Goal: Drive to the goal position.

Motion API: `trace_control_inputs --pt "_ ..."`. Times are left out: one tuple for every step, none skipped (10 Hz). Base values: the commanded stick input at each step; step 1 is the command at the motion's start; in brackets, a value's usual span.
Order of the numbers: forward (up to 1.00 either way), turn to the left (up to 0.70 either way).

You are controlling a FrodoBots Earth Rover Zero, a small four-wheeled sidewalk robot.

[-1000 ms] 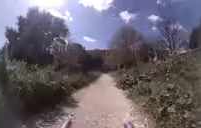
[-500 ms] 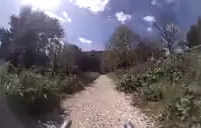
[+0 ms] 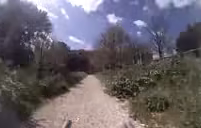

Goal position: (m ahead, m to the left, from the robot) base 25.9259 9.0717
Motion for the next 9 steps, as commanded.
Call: trace_control_inputs --pt "0.84 -0.28" --pt "0.84 -0.13" --pt "0.84 0.0" --pt "0.84 0.0" --pt "0.85 0.0" --pt "0.85 0.0" --pt "0.85 0.0" --pt "0.85 0.0" --pt "0.85 0.0"
